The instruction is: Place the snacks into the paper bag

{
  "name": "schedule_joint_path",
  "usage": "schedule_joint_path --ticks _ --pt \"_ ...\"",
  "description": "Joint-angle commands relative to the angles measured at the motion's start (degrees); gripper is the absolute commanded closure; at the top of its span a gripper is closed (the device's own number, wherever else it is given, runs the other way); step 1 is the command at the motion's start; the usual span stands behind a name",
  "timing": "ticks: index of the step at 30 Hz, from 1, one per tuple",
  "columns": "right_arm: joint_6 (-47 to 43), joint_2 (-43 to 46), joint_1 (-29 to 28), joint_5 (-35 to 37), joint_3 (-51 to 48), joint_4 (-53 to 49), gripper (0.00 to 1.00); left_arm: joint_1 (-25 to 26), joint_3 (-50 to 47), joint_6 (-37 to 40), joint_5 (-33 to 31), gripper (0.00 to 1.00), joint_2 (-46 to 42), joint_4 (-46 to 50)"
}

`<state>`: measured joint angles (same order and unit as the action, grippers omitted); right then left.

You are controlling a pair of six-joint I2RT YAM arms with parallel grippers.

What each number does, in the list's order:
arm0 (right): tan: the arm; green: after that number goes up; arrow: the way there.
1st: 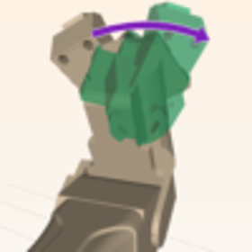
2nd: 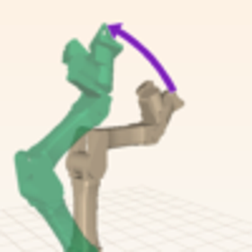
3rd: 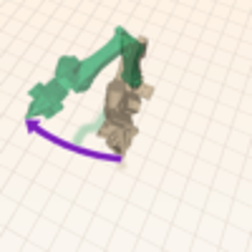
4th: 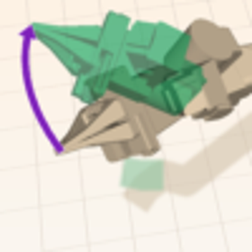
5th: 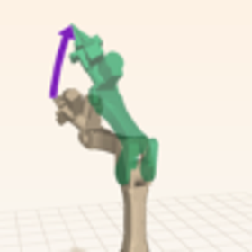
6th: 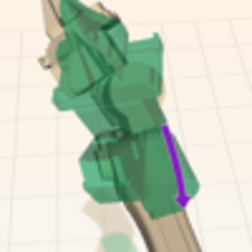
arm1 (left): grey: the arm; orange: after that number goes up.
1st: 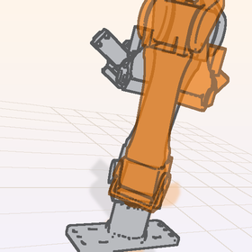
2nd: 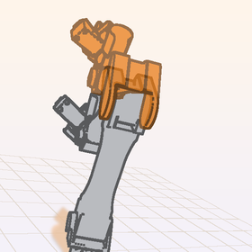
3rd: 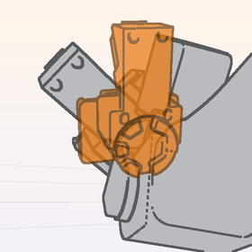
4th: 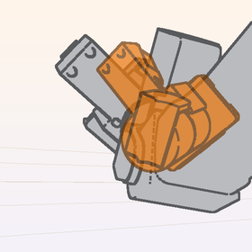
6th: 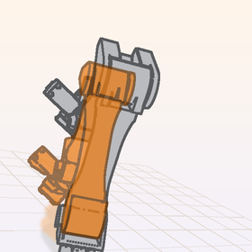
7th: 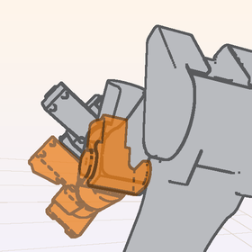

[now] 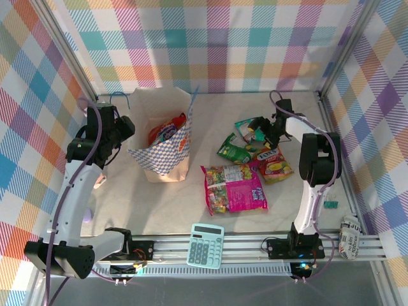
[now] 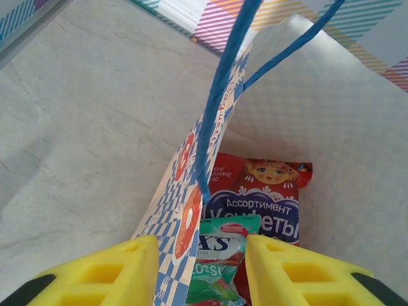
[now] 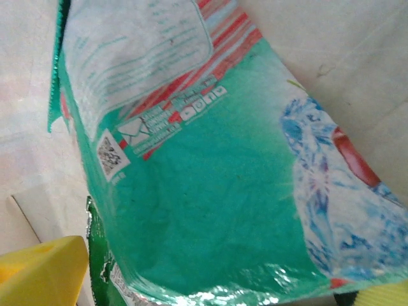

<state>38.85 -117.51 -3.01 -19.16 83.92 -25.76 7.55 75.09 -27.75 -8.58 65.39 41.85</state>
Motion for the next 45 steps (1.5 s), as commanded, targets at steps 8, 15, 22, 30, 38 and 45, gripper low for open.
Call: schedule_joint_path --ticks 8,15,22,30,38,45 --pt "3.5 -5.1 -0.5 -3.1 3.7 2.6 0.29 1.1 2.3 0.9 0.0 0.58 -0.8 0.0" --pt "2.3 -4.9 -0.7 -0.4 4.7 0.2 0.59 1.2 4.0 1.0 0.8 0.43 -0.8 -0.8" --pt "0.7 -3.8 -0.7 0.6 5.2 -2.0 0.85 1.1 4.6 0.9 -2.3 0.42 0.6 -3.9" --pt "-1.4 -0.2 -0.9 0.2 6.4 -4.5 1.00 1.1 2.8 -0.5 -10.5 0.48 2.1 -8.7" --pt "-3.8 6.6 -1.7 0.4 6.5 -6.8 1.00 1.2 2.7 -2.8 -12.2 0.49 5.9 -10.2" --pt "-5.6 12.8 -3.7 1.6 7.1 -8.7 1.00 1.2 2.4 -4.7 -17.3 0.58 6.1 -9.0"
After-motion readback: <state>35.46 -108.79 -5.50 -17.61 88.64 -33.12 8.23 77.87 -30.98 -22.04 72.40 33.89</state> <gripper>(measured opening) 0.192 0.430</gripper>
